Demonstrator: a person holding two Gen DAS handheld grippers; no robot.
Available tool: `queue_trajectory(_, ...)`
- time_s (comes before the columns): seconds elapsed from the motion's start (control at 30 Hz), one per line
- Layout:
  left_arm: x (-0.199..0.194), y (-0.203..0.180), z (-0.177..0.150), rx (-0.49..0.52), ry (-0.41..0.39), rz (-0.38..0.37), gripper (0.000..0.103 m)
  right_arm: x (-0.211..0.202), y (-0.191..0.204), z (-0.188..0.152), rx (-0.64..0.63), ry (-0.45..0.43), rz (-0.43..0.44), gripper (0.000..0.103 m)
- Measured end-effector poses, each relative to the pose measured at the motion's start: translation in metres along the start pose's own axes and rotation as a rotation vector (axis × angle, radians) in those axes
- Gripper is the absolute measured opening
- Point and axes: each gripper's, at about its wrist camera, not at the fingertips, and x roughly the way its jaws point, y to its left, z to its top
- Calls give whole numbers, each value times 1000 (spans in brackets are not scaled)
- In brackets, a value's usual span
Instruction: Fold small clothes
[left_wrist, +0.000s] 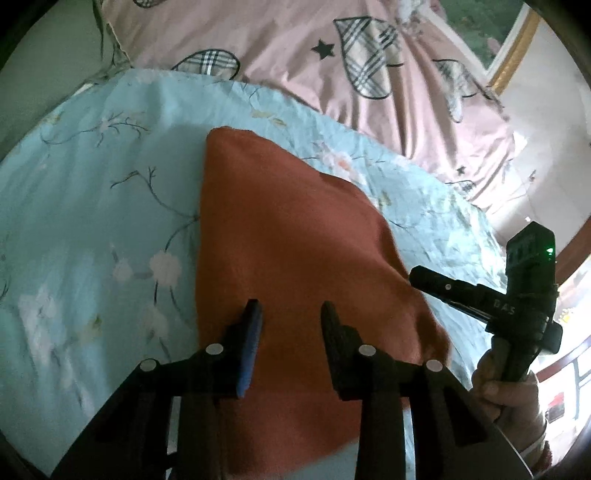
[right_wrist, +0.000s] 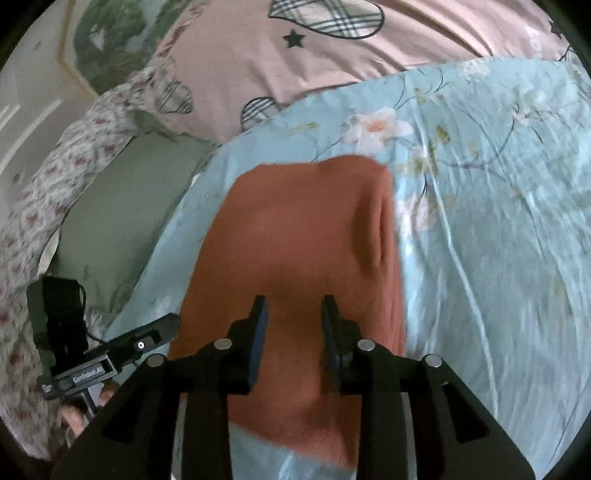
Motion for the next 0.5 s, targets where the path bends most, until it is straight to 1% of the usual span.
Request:
queue_trajectory(0.07,-13,-5,-17,20,-12,-18,34,3,-10,-12,11,15,-50,32)
queue_trajectory(0.13,-17,-10,-32,42,1,-11,34,7,-24,-22,58,19,-31,29)
queue_trajectory(0.2,-11,-9,-48,55,26,13,35,6,-27,-22,66,7,-33,27)
queue_trajectory(0.23,-7,-5,-52,45,38,19,32,5,-24,-21,60,5,-42,28)
queue_trajectory(0.3,-4,2,-58,17,44,20,26,2,-17,-21,44,-6,-59,30)
queue_trajectory(0.33,-4,4,-59,7,36,24,25,0,-14,-22,39,-9,-68,30)
queue_trajectory(0.5,-12,-2,-65,3,10,54,28,-8,-12,-32,44,-13,-80,31)
